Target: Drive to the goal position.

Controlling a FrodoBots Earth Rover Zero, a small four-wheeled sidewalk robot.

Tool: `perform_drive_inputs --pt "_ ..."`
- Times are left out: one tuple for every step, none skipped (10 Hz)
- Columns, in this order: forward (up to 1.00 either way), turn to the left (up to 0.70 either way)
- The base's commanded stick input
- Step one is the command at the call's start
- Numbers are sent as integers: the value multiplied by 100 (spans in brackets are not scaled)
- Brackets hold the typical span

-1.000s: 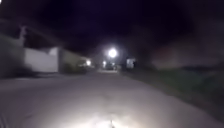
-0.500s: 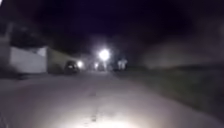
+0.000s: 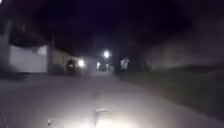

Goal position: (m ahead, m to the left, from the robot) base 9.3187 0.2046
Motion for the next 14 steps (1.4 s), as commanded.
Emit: perform_drive_inputs --pt "70 0" --pt "70 0" --pt "70 0" --pt "70 0" --pt "70 -3" --pt "70 -30" --pt "70 -35" --pt "70 -35" --pt "70 -35" --pt "70 -35" --pt "70 -35" --pt "70 -35" --pt "70 -35" --pt "70 -6"
